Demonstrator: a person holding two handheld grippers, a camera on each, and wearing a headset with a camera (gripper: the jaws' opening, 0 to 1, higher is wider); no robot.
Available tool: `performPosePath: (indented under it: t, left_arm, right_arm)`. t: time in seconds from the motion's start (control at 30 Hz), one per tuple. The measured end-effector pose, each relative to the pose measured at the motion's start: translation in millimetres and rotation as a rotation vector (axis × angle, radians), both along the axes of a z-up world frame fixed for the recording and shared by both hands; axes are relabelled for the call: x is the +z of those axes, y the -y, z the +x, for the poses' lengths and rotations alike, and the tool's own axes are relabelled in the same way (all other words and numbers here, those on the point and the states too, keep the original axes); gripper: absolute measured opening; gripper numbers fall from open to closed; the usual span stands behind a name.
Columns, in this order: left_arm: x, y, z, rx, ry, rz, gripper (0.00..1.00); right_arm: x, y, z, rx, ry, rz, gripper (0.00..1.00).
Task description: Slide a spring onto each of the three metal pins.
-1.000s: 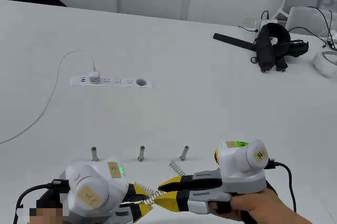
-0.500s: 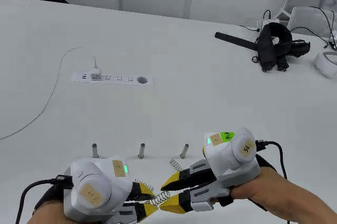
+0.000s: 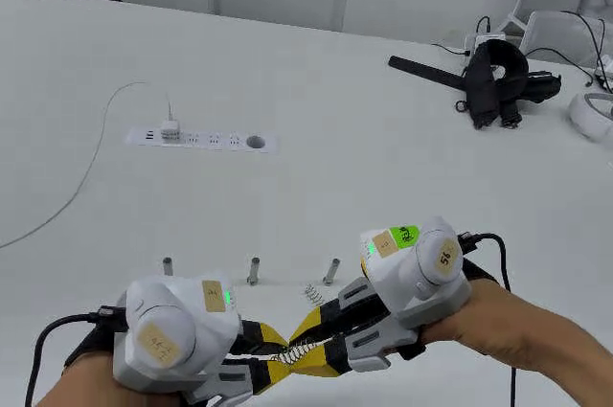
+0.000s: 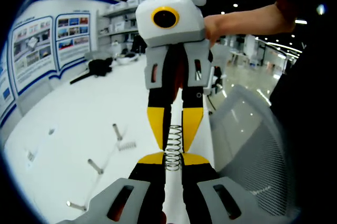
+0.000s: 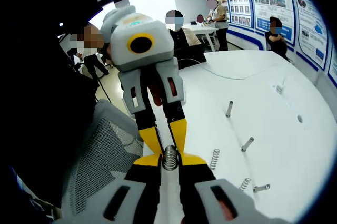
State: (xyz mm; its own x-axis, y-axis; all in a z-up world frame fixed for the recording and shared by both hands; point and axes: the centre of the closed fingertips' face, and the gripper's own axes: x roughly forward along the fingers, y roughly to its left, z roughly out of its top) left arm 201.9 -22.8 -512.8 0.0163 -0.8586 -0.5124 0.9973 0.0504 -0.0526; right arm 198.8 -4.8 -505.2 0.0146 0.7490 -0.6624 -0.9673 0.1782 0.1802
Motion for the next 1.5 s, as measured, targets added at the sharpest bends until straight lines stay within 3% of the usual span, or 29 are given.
performPosePath:
  t: [0.23,0.67,0.93,1.17,1.5]
  left_arm:
    - [-0.2,1.6,-4.2,-0.023,-0.006,-0.002,0.1]
    - [-8.8,-4.3,-2.8,0.015,-0.053,0.004,0.13]
    - [-16.5,-22.8,4.8,0.093,-0.069,0.008,0.16]
    - [-27.5,-43.3,18.4,0.182,-0.07,0.027,0.21]
    - [-44.2,-74.9,34.3,0.308,-0.103,0.03,0.2]
  right_arm:
    - [-1.4,0.2,-4.1,0.056,0.013,-0.027,0.12]
    - [-6.7,-0.9,-2.0,0.043,-0.005,-0.047,0.12]
    - [-11.6,1.5,8.1,0.031,0.007,-0.065,0.12]
    - [-22.3,12.6,20.3,-0.002,-0.017,-0.079,0.12]
    - [-33.5,19.0,28.0,-0.012,-0.027,-0.12,0.12]
